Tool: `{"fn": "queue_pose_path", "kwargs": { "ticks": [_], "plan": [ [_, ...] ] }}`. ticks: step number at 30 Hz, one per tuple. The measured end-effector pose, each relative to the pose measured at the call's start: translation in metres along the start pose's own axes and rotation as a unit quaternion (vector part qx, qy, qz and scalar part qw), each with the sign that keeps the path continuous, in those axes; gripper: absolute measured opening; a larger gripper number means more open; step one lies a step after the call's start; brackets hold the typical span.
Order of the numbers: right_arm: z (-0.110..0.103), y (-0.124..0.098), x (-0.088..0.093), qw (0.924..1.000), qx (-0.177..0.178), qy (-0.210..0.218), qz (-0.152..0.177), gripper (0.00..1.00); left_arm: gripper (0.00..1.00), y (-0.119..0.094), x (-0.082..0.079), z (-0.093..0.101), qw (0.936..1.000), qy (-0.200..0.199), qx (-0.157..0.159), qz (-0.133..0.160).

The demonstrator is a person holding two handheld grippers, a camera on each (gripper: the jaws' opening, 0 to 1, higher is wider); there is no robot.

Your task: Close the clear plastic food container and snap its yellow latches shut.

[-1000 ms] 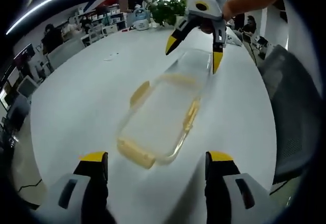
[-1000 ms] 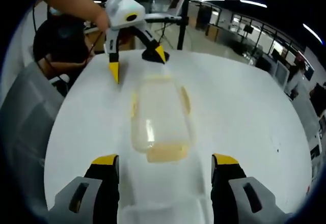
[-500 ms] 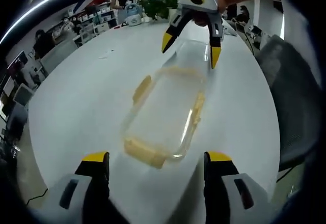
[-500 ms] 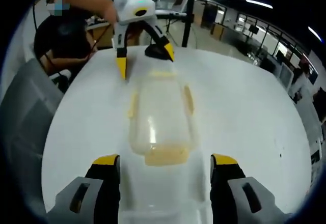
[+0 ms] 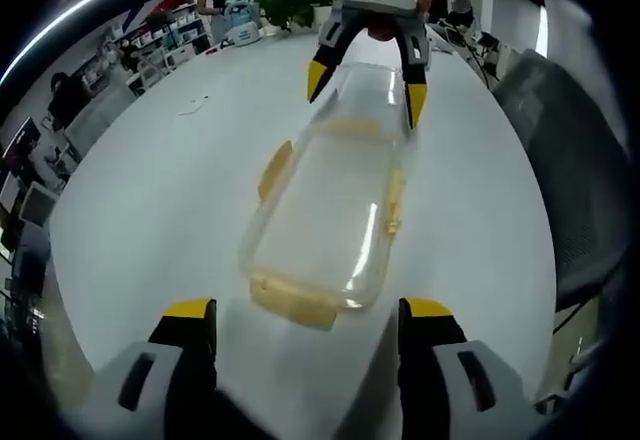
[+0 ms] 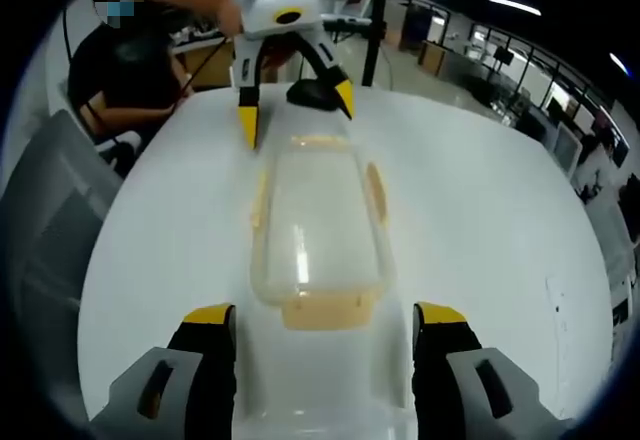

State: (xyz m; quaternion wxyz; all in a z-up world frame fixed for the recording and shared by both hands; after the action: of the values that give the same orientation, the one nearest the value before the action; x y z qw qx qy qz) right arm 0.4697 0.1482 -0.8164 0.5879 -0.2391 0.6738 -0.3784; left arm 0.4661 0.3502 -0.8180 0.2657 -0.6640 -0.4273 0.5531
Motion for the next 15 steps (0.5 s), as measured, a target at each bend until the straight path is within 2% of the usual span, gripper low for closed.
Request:
{"fn": "queue_pose_path", "kwargs": {
  "ticks": [4, 8, 15],
  "plan": [
    [0.001, 0.003, 0.0, 1.0, -0.004, 0.001, -0.003, 0.72, 0.72, 0.001, -0.001, -0.003, 1.0, 0.004, 0.003, 0.001],
    [0.001, 0.005, -0.001, 1.0, -0.008, 0.002, -0.004, 0.72, 0.71, 0.005, 0.002, -0.003, 0.9994, 0.028, 0.017, -0.013],
    [-0.001, 0.013, 0.001, 0.9997, -0.016, 0.002, -0.016, 0.72, 0.7, 0.008, 0.007, -0.005, 0.9989, 0.037, 0.023, -0.019]
  ]
}}
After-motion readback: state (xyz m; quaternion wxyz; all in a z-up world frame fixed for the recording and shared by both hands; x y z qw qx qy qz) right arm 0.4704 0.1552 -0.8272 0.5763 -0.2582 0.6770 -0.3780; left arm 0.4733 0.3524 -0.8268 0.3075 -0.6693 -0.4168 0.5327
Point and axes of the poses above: the point that each gripper's makers call its tool centre point, and the gripper's own axes: y roughly forward along the fingers, z roughly to its right, x roughly out of its underside, the point moved 3 cm from there along -y, roughly backward along the fingers, and after that the axes turned 11 degrees about y, right-handed, at the moved point
